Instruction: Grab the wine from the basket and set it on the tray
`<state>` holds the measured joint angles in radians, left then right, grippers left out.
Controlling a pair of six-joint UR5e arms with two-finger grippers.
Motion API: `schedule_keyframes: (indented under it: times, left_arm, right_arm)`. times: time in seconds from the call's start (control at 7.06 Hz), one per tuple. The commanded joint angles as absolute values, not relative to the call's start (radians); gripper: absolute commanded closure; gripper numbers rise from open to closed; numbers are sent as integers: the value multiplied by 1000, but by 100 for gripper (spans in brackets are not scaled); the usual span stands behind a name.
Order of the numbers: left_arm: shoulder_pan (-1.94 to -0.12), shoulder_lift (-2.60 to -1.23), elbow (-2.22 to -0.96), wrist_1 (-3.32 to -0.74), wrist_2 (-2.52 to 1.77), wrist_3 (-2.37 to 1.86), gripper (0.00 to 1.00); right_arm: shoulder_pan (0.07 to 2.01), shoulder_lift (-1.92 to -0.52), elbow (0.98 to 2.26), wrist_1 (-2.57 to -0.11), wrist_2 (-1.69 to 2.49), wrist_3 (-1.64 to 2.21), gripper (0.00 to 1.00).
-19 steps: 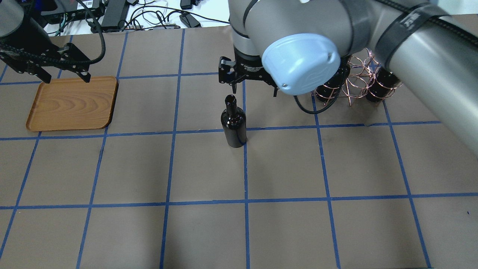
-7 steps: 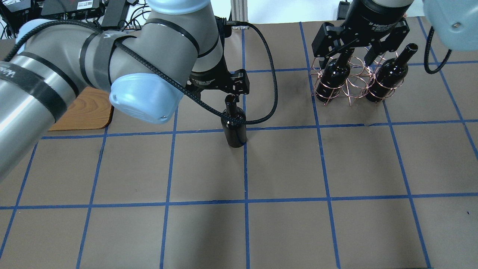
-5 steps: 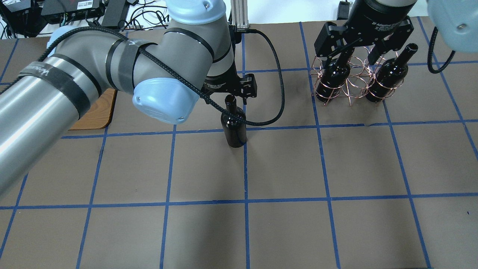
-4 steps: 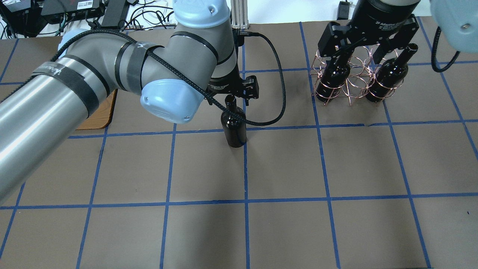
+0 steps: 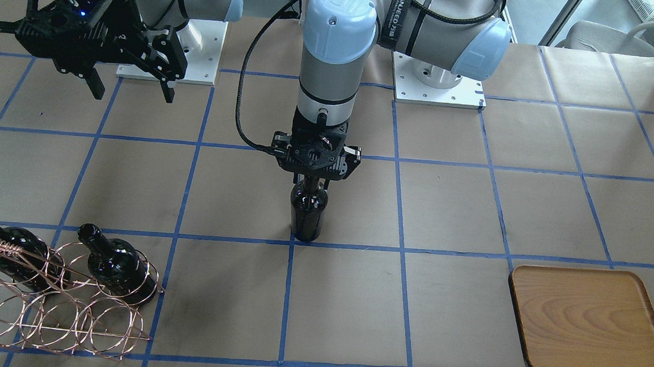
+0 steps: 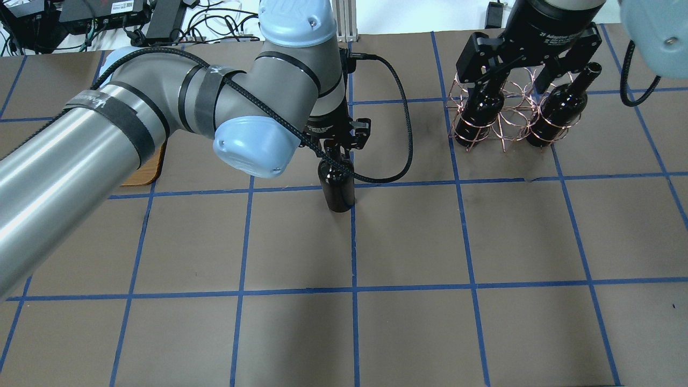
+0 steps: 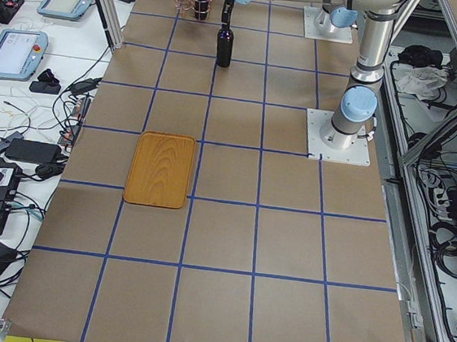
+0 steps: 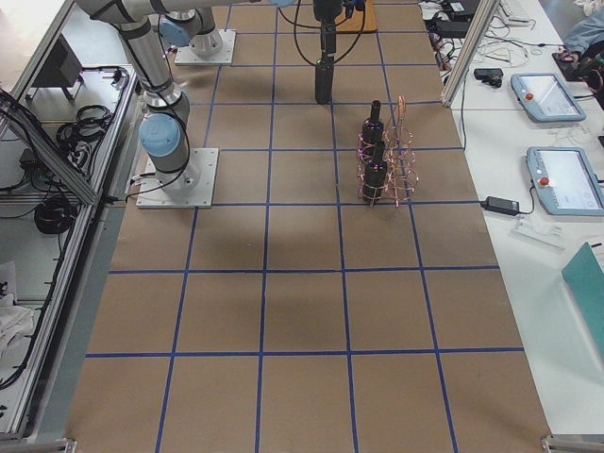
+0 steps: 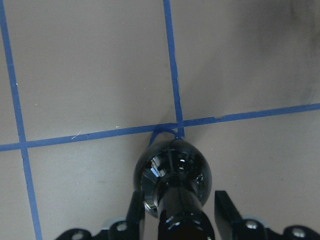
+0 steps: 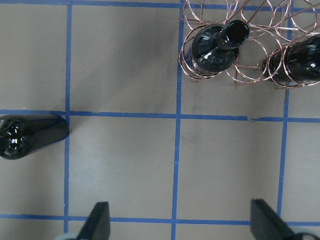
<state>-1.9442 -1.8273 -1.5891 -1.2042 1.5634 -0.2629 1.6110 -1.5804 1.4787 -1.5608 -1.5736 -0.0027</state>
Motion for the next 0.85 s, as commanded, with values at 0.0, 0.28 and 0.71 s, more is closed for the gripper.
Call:
schedule_keyframes:
  times: [0.0, 0.28, 0.71]
  left_arm:
    - [-1944, -1825, -1589, -1203, 1566, -262, 48]
    - [-1941, -1825, -1588, -1207, 1560, -262, 100]
    - [-1934, -1813, -1569, -1218, 1577, -215, 100]
  right_arm:
    - [1617, -1578, 1527, -1565, -1572, 0, 0]
    - [1611, -1585, 1537, -1568, -1588, -2, 0]
    - [1614, -1614, 1532, -1559, -1575, 14, 0]
